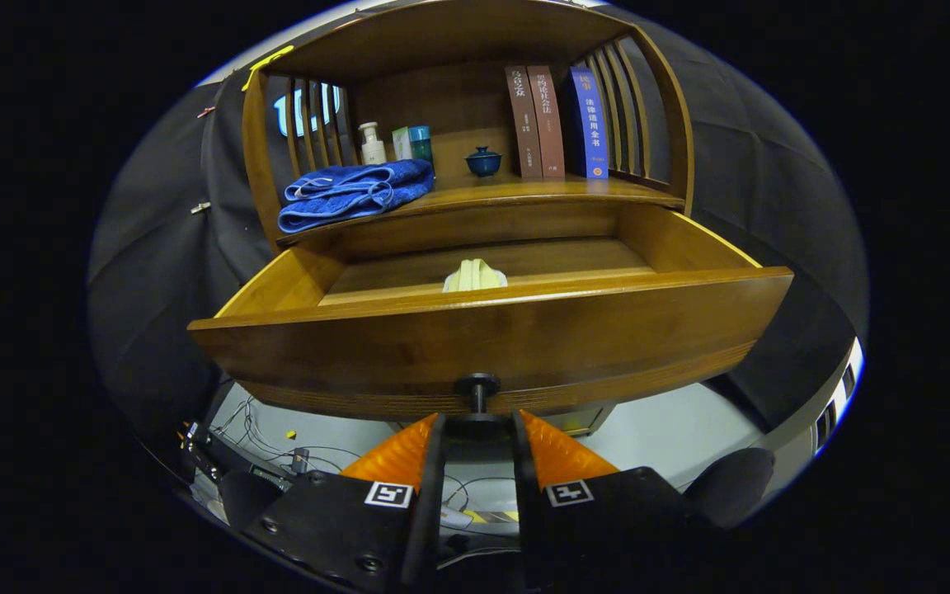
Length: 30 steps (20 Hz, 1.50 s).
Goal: Pull open the drawer, take out the items inside it, and place them on the countertop above the cabinet.
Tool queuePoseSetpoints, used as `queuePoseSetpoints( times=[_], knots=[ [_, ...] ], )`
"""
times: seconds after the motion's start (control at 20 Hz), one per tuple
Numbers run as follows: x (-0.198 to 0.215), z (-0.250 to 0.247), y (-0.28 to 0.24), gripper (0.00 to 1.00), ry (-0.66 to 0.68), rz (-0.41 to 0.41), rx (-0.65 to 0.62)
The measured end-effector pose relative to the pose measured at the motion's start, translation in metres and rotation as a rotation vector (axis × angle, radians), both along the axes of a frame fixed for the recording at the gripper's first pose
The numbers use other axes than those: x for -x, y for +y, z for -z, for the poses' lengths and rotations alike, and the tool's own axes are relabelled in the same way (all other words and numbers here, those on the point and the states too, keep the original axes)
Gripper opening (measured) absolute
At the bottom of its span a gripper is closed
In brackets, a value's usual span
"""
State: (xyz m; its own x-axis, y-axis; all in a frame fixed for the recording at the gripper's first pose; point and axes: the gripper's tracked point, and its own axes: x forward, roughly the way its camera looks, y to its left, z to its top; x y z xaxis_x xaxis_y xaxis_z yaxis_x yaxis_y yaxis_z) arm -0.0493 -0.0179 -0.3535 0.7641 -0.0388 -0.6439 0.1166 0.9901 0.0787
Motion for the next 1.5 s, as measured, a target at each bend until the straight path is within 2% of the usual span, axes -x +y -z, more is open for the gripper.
queuePoseSetpoints(
  times=[0.3,0.4,0.55,0.65,0.75,0.95,1.15,1.5],
  knots=[
    [-0.001,0.002,-0.001,0.47,0.017,-0.008,0.019],
    [0.001,-0.006,-0.001,0.52,0.004,-0.009,0.018],
    [0.005,-0.027,-0.002,0.91,-0.024,-0.008,0.019],
    [0.003,-0.051,-0.001,0.89,-0.061,0.005,-0.005],
    [-0.007,-0.074,-0.002,0.92,-0.083,0.009,-0.012],
    [-0.063,-0.105,0.000,0.99,-0.084,-0.041,-0.024],
    [-0.120,-0.092,-0.002,0.99,0.015,-0.047,-0.026],
    [-0.167,-0.037,-0.004,0.98,0.254,-0.020,-0.068]
  ],
)
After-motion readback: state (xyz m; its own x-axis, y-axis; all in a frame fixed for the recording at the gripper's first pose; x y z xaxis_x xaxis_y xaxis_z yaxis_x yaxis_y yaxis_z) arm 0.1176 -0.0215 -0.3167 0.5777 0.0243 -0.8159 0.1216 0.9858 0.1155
